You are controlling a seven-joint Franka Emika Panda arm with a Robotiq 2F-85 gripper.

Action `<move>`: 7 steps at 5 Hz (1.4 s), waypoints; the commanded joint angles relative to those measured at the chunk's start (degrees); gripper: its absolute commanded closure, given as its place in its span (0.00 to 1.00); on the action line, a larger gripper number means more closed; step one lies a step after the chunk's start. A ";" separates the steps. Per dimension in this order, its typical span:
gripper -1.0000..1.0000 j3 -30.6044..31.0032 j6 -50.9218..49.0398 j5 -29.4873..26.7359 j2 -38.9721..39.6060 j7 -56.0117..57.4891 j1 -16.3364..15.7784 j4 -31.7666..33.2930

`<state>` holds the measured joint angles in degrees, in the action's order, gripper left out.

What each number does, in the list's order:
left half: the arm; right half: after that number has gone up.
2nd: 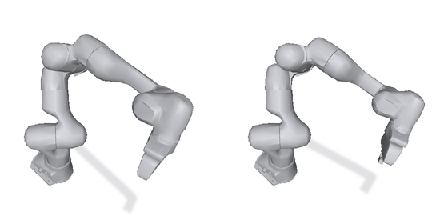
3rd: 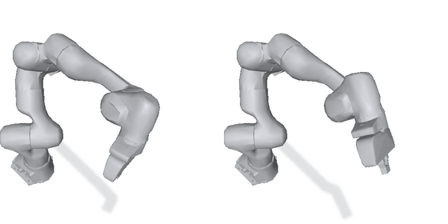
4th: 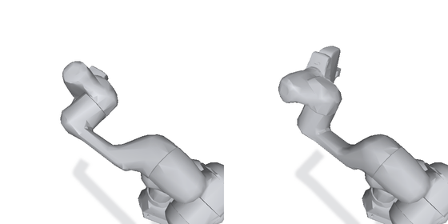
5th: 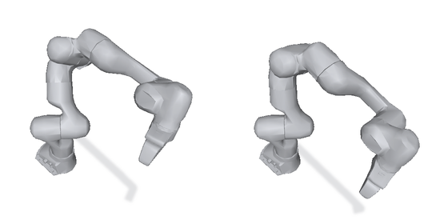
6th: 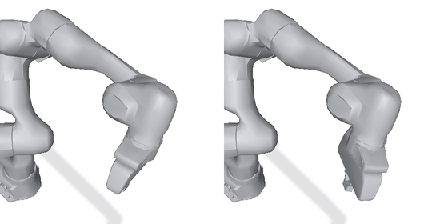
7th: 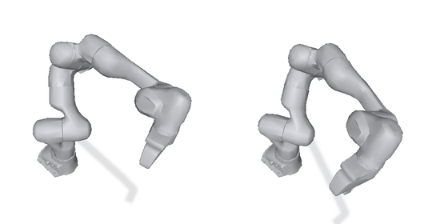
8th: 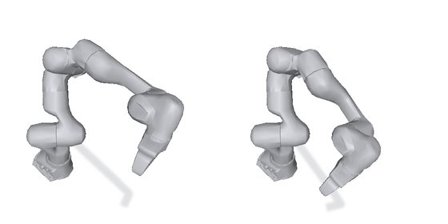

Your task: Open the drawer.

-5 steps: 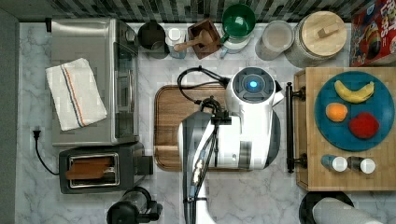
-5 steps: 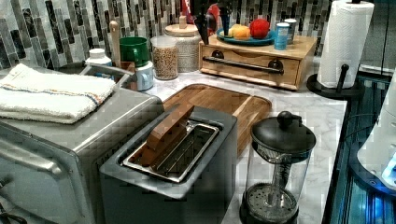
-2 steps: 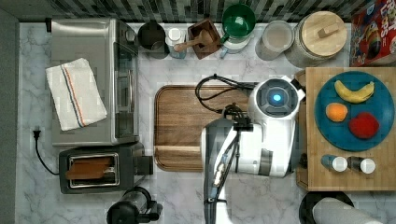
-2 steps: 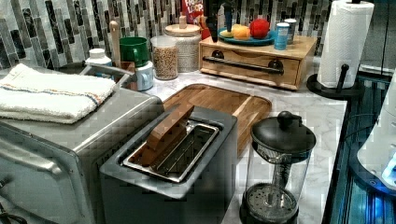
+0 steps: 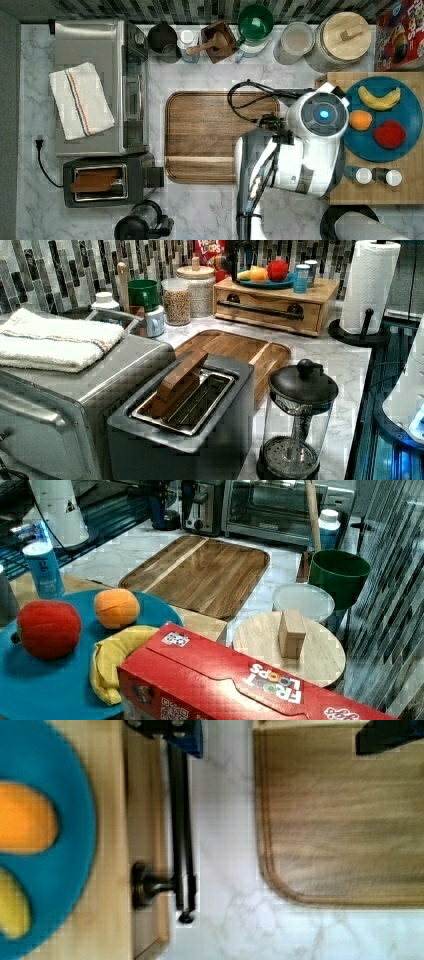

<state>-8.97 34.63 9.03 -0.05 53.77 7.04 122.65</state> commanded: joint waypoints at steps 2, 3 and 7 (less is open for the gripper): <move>0.00 -1.75 6.99 3.06 1.84 6.45 2.87 3.64; 0.00 0.44 11.26 4.49 1.92 6.53 5.54 6.96; 0.00 -2.39 26.40 5.56 9.10 3.35 3.33 12.14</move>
<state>-12.48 59.31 13.56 9.06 58.41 11.59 133.73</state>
